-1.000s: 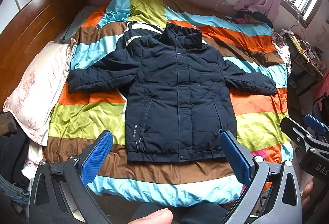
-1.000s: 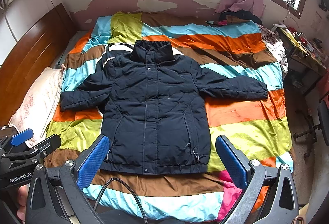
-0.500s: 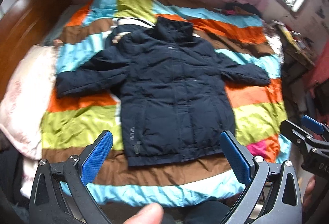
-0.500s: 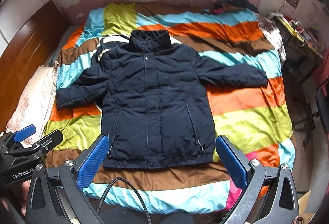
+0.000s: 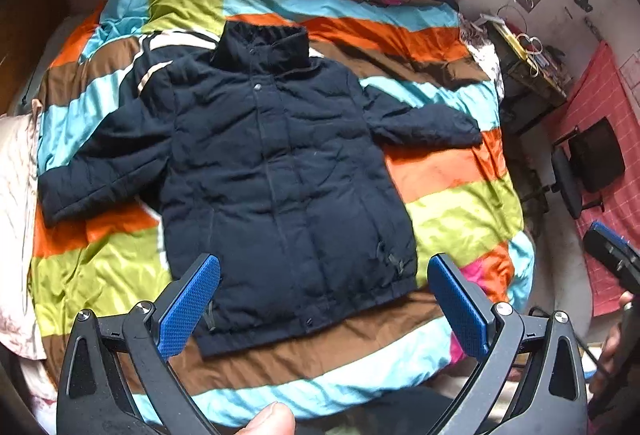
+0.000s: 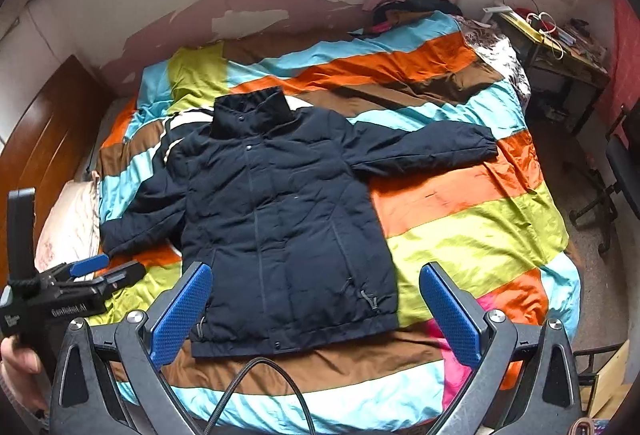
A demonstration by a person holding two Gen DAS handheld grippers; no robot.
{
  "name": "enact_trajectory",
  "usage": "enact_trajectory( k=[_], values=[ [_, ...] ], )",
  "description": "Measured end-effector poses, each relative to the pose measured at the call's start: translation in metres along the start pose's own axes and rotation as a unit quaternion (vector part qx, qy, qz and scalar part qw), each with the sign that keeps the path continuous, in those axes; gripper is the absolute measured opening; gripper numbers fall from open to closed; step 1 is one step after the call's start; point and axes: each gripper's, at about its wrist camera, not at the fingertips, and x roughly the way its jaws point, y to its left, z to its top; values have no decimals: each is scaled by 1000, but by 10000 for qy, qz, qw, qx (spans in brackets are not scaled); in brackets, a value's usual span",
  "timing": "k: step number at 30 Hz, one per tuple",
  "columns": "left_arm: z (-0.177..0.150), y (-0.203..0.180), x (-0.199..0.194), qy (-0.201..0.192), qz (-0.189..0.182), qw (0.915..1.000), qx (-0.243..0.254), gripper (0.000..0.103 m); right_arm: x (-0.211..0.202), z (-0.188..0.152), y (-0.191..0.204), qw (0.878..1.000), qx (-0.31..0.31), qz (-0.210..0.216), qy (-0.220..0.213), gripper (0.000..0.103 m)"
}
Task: Fold large clothes
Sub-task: 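Move the right tool to the jacket sleeve cuff while the left tool approaches the jacket body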
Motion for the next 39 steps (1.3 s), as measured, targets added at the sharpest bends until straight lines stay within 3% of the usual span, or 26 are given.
enact_trajectory(
  k=[6,12,19,27,33,37,38,39],
  values=[
    [26,-24,43,-115,585,9980,-228,102,33,24,-45,9981,-605,-65,84,103],
    [44,-48,108,-155,1057,9930,-509,102,117,46,-108,9940,-834,636,294,103],
    [67,-61,215,-89,1016,9941,-377,102,216,64,-172,9930,-615,962,311,103],
    [98,-50,351,-144,1185,9928,101,102,307,68,-223,9945,-776,671,228,103],
    [134,-41,415,-127,1197,9925,216,102,354,76,-262,9955,-790,512,114,103],
    [161,-40,432,-254,1022,9943,162,101,374,90,-300,9970,-516,578,15,103],
    [169,-38,437,-288,919,9952,154,98,378,94,-312,9974,-373,621,-18,103],
    [173,-40,440,-315,870,9956,164,87,381,98,-326,9975,-197,681,-34,103]
  ],
)
